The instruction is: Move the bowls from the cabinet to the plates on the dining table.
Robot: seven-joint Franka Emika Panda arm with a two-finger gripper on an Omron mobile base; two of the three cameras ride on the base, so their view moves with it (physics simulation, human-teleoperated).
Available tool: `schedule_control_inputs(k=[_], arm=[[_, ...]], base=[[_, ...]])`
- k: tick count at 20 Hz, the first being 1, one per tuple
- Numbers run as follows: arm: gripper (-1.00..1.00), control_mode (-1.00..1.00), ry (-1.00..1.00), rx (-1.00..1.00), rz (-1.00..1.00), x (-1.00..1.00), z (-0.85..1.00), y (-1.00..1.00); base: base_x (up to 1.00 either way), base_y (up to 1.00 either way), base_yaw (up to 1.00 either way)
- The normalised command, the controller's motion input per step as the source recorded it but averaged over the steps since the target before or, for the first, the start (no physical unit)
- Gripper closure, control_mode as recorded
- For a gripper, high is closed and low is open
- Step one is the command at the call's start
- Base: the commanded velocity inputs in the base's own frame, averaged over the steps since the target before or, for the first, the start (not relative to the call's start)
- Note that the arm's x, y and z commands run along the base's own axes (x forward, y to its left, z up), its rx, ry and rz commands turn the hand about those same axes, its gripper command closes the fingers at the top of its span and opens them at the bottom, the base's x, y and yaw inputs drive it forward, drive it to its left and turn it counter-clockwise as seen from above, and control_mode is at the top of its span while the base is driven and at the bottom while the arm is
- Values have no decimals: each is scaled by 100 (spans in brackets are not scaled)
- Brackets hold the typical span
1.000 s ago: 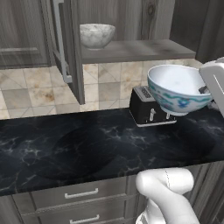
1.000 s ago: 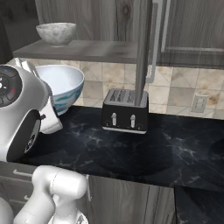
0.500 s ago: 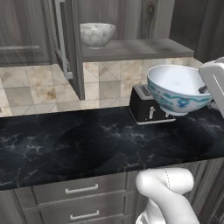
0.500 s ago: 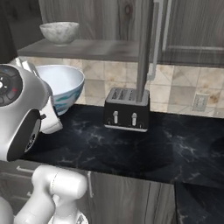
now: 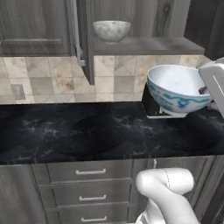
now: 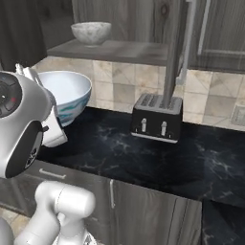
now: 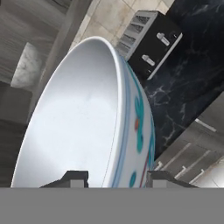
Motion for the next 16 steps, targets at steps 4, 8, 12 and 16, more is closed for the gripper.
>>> schedule_control_inputs(k=[4, 8, 12, 16], arm=[[100, 100, 0, 0, 0, 0, 0, 0], [100, 100, 0, 0, 0, 0, 0, 0], [100, 100, 0, 0, 0, 0, 0, 0], [100, 100, 0, 0, 0, 0, 0, 0]], base=[[-46, 0, 37], [-51, 6, 37], [-64, 18, 32], [-66, 33, 35]])
